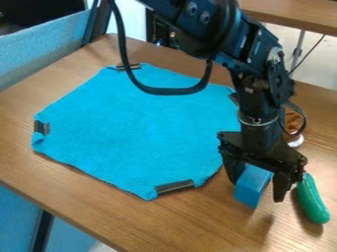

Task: Put the blue figure to the bottom left of the cloth

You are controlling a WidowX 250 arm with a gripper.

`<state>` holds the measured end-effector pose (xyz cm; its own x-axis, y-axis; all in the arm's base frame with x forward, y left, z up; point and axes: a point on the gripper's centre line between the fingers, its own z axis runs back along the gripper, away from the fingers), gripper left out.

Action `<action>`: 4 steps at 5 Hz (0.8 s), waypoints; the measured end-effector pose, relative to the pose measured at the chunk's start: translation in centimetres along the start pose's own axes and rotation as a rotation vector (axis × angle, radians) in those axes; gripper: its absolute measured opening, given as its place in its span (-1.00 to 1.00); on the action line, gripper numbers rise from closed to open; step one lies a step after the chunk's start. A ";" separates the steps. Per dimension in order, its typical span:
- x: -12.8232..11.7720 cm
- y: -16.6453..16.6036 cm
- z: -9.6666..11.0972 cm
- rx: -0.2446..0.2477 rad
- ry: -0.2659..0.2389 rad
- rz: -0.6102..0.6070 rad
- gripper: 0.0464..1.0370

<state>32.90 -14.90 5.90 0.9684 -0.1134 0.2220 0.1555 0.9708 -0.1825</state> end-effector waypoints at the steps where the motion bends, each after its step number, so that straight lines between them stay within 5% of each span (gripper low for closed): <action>1: 0.5 0.4 -0.2 0.024 -0.044 0.041 0.23; 2: 0.4 0.4 -0.2 0.018 -0.043 0.041 0.07; 3: 1.0 1.4 1.0 0.044 -0.097 0.052 0.07; 4: 2.5 4.1 3.3 0.014 -0.120 0.191 0.07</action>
<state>35.35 -10.48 8.87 0.9499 0.0980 0.2969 -0.0320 0.9751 -0.2195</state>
